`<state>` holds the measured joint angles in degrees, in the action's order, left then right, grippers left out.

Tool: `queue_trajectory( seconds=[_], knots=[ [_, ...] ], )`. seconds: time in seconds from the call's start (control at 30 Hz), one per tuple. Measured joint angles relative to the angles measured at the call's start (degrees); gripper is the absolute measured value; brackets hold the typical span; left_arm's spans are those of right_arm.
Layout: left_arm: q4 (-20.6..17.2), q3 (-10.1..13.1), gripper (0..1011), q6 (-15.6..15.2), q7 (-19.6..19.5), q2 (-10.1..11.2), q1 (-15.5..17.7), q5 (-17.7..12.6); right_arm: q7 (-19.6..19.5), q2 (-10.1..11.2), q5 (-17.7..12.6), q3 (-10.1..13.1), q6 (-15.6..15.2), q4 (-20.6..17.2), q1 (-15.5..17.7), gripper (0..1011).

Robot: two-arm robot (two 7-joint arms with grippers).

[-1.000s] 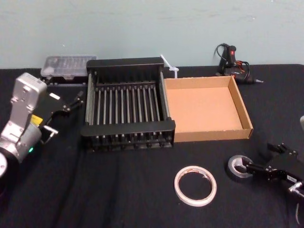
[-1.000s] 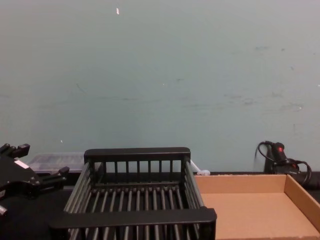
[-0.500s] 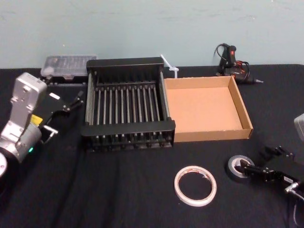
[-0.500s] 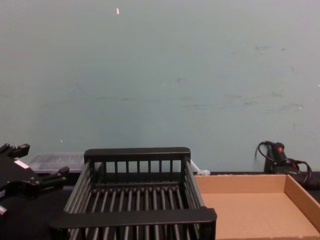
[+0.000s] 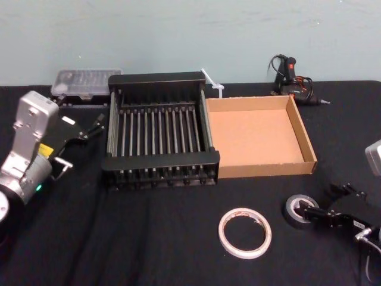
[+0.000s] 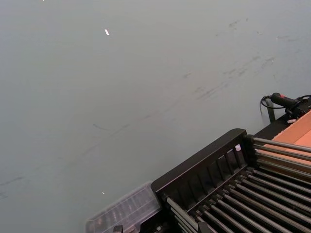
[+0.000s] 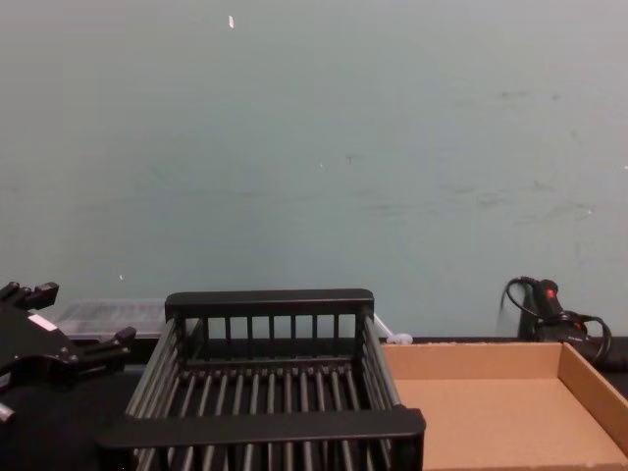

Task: Pick up the white tape and place it into the black box , Pick up the silver tape and place it into the brown box.

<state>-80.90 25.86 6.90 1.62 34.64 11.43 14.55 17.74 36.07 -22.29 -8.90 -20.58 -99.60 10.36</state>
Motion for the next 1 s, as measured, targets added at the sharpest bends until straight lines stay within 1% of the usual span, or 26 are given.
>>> queue_trajectory(
  seconds=[0.5, 1.0],
  knots=[
    [0.00, 0.00, 1001, 0.00, 0.00, 0.00, 0.00, 0.00, 0.36, -0.50, 0.15, 0.08, -1.24, 0.45, -0.40, 1002],
    [0.00, 0.00, 1001, 0.00, 0.00, 0.00, 0.00, 0.00, 0.33, -0.49, 0.13, 0.11, -1.25, 0.47, -0.40, 1002]
  ],
)
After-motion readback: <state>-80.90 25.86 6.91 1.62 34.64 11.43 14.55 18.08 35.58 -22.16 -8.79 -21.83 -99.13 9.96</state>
